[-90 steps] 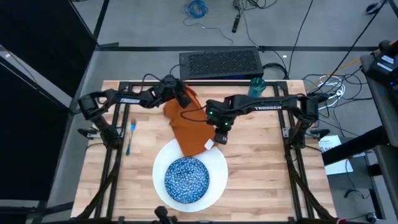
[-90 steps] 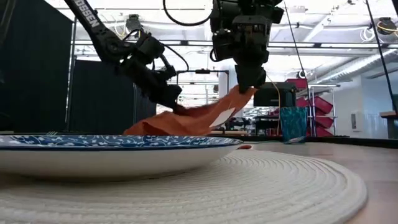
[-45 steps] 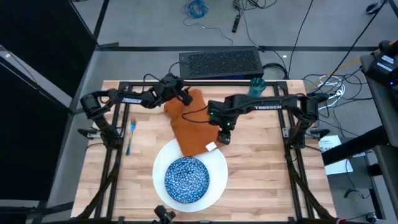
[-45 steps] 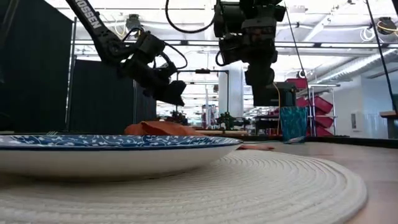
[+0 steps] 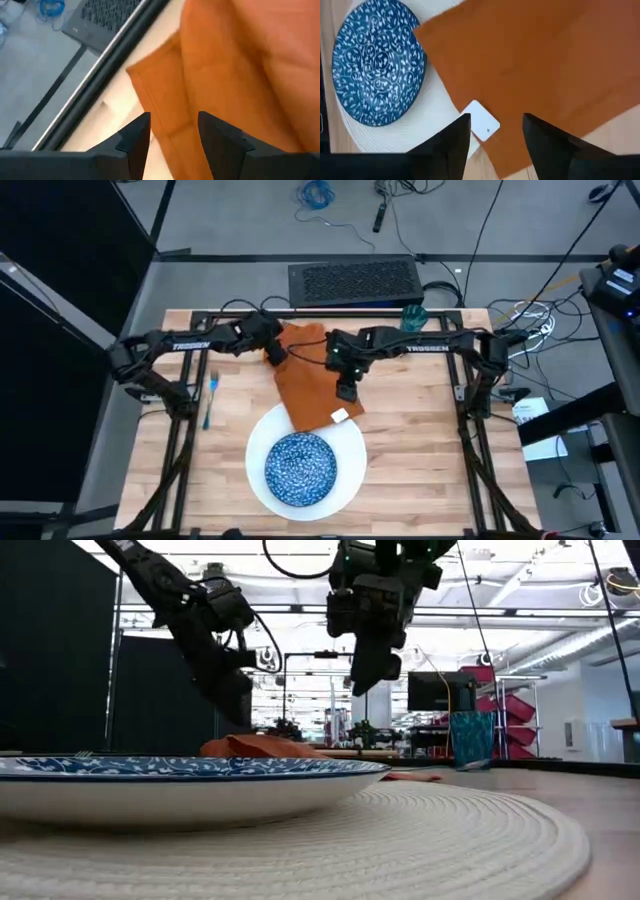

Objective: Set table place
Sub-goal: Fold the orange table napkin

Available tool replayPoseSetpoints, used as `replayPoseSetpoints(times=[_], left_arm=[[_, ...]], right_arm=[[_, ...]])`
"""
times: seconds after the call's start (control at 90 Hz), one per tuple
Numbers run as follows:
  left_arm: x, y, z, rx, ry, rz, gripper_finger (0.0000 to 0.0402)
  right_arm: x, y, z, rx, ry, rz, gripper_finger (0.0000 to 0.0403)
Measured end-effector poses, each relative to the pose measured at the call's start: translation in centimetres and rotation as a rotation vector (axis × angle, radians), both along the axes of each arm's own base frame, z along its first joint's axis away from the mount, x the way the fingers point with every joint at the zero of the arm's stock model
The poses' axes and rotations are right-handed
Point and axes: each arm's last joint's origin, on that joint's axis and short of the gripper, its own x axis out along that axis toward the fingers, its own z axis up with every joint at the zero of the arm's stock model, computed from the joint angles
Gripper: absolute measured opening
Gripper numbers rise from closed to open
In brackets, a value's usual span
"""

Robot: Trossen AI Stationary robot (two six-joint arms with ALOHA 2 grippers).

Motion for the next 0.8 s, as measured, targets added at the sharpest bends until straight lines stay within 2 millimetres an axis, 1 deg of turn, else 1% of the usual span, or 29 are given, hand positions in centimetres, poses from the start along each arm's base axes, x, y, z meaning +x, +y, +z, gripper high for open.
replayPoseSetpoints(times=[0.089,0.233,0.344,0.556,0.722,0.8], left_arm=[[0.1,-0.2,0.0,-0.012,-0.007,-0.015,0.015],[0.3,-0.4,-1.0,-0.128,-0.004,-0.088,0.015],[0.2,-0.3,-1.6,-0.148,0.029,-0.107,0.015],[0.1,-0.3,-1.7,-0.163,0.043,-0.103,0.015],[-0.2,-0.7,-2.0,-0.255,0.039,-0.122,0.015],[-0.2,-0.8,-2.0,-0.272,0.036,-0.134,0.015]], right_arm=[[0.0,0.0,0.0,0.001,-0.002,0.001,0.016],[0.0,0.1,-0.1,0.006,0.006,0.002,0.016],[0.0,0.1,-0.1,0.006,0.008,0.002,0.016],[0.0,0.1,-0.1,0.008,0.008,0.002,0.016],[-0.1,0.2,-0.1,0.011,0.013,-0.001,0.016],[-0.1,0.2,-0.1,0.011,0.013,-0.001,0.016]])
